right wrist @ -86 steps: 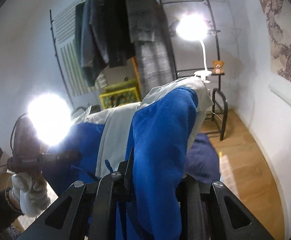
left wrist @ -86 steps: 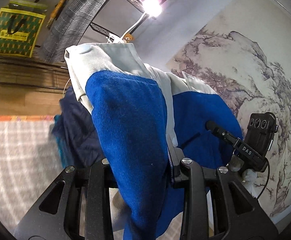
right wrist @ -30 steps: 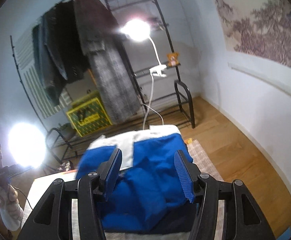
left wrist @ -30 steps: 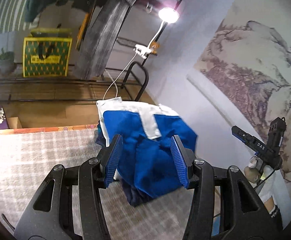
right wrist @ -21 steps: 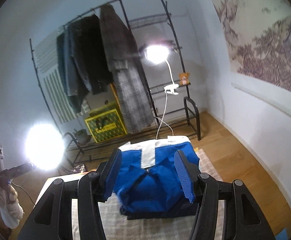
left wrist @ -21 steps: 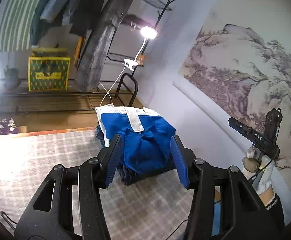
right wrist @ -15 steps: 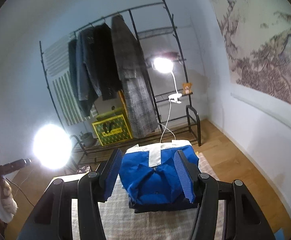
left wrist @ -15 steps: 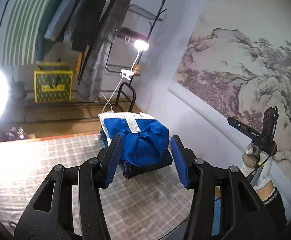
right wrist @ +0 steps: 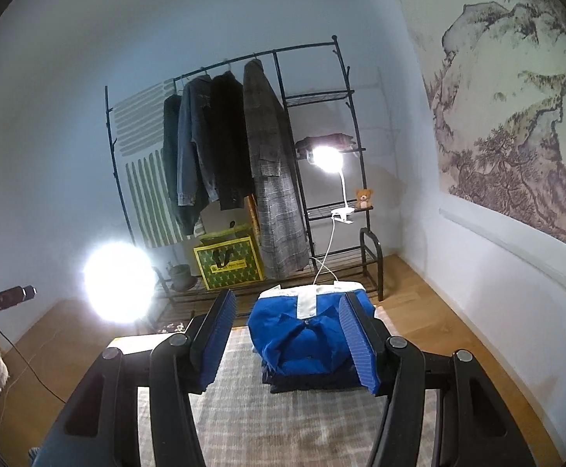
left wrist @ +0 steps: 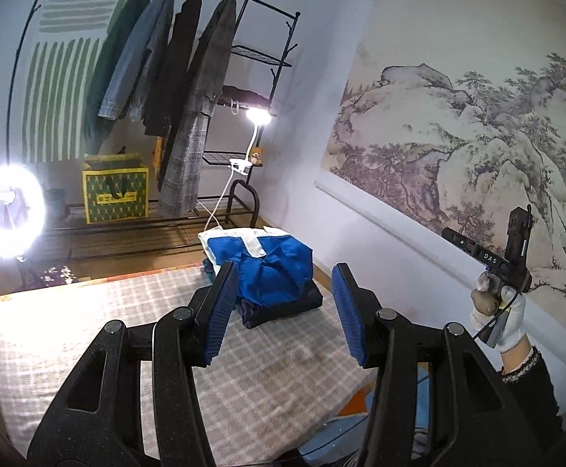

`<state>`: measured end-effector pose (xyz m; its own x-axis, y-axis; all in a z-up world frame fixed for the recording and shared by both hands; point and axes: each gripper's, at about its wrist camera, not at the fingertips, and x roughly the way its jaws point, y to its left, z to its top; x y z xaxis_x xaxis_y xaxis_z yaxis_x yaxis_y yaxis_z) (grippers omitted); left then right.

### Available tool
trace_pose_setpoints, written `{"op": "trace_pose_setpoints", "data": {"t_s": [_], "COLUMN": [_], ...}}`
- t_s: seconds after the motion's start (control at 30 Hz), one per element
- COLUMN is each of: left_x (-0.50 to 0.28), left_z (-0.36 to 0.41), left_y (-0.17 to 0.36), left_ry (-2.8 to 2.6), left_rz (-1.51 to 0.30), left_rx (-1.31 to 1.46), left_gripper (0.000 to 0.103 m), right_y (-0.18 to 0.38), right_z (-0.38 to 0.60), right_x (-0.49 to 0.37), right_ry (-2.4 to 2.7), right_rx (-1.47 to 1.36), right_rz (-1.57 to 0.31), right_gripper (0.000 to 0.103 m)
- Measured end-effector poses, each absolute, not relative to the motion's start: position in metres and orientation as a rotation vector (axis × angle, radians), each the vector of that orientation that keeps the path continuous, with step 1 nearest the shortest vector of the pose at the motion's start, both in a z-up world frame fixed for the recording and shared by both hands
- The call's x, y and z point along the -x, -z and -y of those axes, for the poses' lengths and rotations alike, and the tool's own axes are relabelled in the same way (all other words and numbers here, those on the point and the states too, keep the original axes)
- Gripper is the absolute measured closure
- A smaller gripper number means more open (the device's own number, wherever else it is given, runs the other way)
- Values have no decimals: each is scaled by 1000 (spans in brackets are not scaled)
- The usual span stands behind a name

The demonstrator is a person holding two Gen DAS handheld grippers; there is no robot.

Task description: Fold large clothes

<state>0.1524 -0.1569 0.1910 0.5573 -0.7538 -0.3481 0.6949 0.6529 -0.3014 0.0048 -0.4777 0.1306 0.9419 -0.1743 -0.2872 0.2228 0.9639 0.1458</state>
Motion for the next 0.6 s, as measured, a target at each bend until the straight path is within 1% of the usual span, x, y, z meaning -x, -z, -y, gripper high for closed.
{"op": "trace_pose_setpoints", "data": {"t_s": [0.03,0.07,0.1,0.13,0.17,0.2,0.27,0.33,0.37,0.47,0.5,0.6], "left_x": [-145,-141,-137,-132,-127,-124,-118,-113,-110,-105,-104,-102], "left_z": [151,148,146,142,139,138,135,133,131,128,127,128], "left_y": [-191,-189,-187,-183,-178,-171,-157,-141,-134,-110,-100,-77], "left_ry": [851,845,838,827,821,820,817,805,801,777,763,725], "left_rz": [-476,-476,-475,-472,-475,-484,-509,-528,-532,-548,-548,-541], "left_rx": [131,126,120,112,103,94,77,53,48,32,20,-9], "left_gripper": [52,49,47,42,37,35,31,25,22,20,20,15], "right_y": [-130,-129,-127,-124,-120,-114,-101,-85,-76,-54,-45,-27], "right_z": [475,470,465,460,454,446,431,417,410,396,392,381], "right_x": [-1,3,7,9,11,12,14,16,16,13,11,4], "right_ry": [212,223,238,248,252,255,246,253,262,281,289,328], "right_rx": [-176,-171,-161,-152,-140,-131,-127,-118,-111,-112,-118,-100], "right_rz": [-279,-285,-291,-299,-309,-320,-344,-362,-369,-385,-391,-406], "right_gripper": [43,42,39,35,34,34,29,21,20,14,12,10]}}
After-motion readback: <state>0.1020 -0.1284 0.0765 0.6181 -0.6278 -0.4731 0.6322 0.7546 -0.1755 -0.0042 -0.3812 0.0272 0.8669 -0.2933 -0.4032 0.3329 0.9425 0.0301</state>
